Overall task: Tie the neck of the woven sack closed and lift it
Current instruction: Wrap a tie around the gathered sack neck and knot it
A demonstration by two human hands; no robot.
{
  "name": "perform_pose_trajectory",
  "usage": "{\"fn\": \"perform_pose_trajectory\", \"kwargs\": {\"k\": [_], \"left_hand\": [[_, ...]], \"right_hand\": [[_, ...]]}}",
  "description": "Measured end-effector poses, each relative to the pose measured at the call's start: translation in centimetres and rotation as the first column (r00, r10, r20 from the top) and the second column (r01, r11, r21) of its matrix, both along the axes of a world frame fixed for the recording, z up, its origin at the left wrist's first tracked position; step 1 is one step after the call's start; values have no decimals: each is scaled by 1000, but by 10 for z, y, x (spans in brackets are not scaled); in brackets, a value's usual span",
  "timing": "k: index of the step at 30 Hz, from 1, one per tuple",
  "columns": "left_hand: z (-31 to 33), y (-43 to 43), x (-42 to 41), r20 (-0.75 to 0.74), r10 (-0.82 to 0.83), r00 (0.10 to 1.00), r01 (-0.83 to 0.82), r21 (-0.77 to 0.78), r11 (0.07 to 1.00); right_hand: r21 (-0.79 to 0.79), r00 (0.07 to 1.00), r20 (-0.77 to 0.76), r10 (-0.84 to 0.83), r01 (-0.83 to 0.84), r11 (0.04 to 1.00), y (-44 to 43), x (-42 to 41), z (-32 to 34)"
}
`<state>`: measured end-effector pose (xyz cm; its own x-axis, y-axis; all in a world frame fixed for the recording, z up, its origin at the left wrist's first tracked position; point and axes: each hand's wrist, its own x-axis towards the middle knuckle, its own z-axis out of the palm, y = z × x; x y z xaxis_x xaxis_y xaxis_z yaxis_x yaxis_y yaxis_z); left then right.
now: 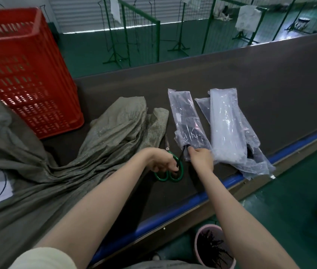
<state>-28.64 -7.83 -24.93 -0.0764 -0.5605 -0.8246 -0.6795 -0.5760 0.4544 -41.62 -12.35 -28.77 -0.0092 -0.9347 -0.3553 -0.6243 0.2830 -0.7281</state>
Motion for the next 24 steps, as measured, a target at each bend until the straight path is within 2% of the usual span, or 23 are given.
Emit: {"fn": "perform_pose_trajectory", "kwargs": {"k": [2, 3, 7, 11, 12, 13, 14, 15, 16, 17, 18, 19, 20, 21, 22, 24], "left_hand": [[0, 2, 7, 32, 37, 999, -34, -90, 995], [2, 5, 11, 69, -9, 998, 15, -83, 996], [13, 20, 20, 84, -207, 975, 203, 57, 978], [23, 35, 33, 123, -341, 932, 327, 117, 938], [24, 38, 41, 144, -307, 941, 298, 76, 951], [24, 39, 48, 164, -228, 960, 237, -36, 971], [27, 42, 55, 186, -99, 978, 139, -217, 966], [30, 46, 63, 215, 51, 975, 47, -429, 902], [34, 50, 69, 262, 181, 948, 17, -608, 794], [41, 55, 74, 368, 258, 893, 67, -675, 735], [46, 63, 78, 541, 244, 805, 159, -593, 790], [49, 71, 80, 698, 131, 704, 237, -405, 883], [49, 80, 82, 784, 0, 620, 266, -210, 941], [43, 88, 82, 817, -85, 570, 259, -81, 963], [37, 96, 84, 830, -117, 545, 238, -20, 971], [26, 104, 88, 840, -79, 536, 203, -37, 978]], "right_hand": [[81, 997, 79, -20, 14, 997, 3, 10, 0], [128, 988, 149, -44, 25, 991, 5, 15, 0], [260, 919, 380, -108, 6, 966, 11, 34, 0], [425, 754, 546, -365, 126, 896, 12, 40, -7], [448, 731, 551, -402, 147, 882, 13, 41, -9], [459, 727, 546, -417, 157, 874, 14, 43, -9], [457, 741, 532, -409, 155, 876, 18, 45, -8], [459, 754, 525, -395, 140, 877, 24, 51, -7], [462, 765, 519, -382, 125, 878, 30, 56, -6], [468, 771, 520, -368, 103, 878, 37, 63, -7], [472, 791, 509, -338, 71, 879, 45, 72, -8], [471, 819, 488, -302, 44, 881, 52, 80, -10], [467, 844, 466, -267, 21, 884, 60, 89, -13], [458, 863, 448, -235, 5, 889, 67, 96, -16], [443, 876, 438, -202, -14, 897, 74, 104, -17], [365, 904, 413, -107, -57, 929, 83, 115, -18]]}}
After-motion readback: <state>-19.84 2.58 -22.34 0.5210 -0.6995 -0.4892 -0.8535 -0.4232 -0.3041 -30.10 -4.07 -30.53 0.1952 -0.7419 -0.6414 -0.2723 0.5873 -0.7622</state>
